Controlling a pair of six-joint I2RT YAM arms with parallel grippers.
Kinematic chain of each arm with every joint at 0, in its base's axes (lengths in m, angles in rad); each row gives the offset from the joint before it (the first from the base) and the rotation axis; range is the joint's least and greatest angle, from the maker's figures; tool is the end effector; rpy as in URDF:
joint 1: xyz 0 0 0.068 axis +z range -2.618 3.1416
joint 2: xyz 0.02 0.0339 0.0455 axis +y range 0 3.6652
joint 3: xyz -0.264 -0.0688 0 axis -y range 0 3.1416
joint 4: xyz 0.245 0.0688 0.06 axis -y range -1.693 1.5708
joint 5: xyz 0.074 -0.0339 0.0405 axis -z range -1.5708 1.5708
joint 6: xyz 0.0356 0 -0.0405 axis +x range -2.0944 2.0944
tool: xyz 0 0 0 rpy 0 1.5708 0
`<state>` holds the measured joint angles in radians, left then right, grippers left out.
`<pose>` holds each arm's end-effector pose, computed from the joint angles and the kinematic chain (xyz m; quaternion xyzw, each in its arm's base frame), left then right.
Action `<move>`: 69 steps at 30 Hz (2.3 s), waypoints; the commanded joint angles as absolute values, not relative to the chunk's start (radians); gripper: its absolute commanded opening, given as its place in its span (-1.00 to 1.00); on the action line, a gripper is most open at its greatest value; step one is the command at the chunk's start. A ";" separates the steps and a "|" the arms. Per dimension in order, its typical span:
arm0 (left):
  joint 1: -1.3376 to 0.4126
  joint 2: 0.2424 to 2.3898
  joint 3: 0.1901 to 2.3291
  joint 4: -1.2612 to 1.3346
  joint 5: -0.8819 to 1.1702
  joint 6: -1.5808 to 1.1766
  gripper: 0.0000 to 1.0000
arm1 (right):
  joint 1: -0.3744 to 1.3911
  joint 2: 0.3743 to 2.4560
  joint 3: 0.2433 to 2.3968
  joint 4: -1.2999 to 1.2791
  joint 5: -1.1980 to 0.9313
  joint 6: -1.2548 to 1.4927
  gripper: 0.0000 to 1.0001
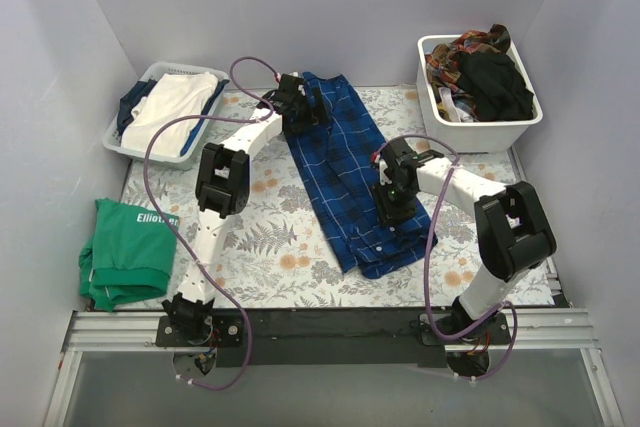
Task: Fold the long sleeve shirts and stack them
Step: Fold the shirt
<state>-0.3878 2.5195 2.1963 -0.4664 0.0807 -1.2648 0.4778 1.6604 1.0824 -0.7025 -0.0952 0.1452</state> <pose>0.5201 -0.2156 0.1687 -0.3784 0.8430 -0.3051 0.2303 0.2763 0.1469 0.1880 -0.1704 0.9736 0.0891 0.1231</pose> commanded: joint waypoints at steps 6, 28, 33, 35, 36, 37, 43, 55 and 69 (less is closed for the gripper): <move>-0.385 2.237 2.045 -0.420 0.083 -1.178 0.96 | 0.621 1.762 1.101 -0.701 -0.196 0.120 0.04; -0.247 1.655 1.556 -0.808 -0.109 -1.200 0.96 | 0.871 1.956 1.485 -0.595 -0.141 0.207 0.03; -0.245 1.534 1.411 -0.810 -0.009 -1.177 0.96 | 0.871 1.769 1.473 -0.574 -0.065 0.215 0.08; -0.245 1.514 1.388 -0.830 0.052 -1.169 0.97 | 0.865 1.723 1.454 -0.569 -0.026 0.225 0.13; -0.245 1.505 1.358 -0.836 0.075 -1.166 0.96 | 0.859 1.679 1.445 -0.569 -0.017 0.248 0.15; -0.247 1.482 1.344 -0.850 0.089 -1.167 0.96 | 0.851 1.658 1.428 -0.571 -0.020 0.264 0.35; -0.250 1.398 1.158 -0.862 0.130 -1.230 0.96 | 0.690 1.542 1.197 -0.563 -0.159 0.357 0.49; -0.284 1.333 0.888 -0.761 0.236 -1.356 0.96 | 0.582 1.448 0.956 -0.506 -0.368 0.325 0.51; -0.290 1.357 0.770 -0.707 0.310 -1.411 0.86 | 0.535 1.466 0.799 -0.376 -0.511 0.383 0.50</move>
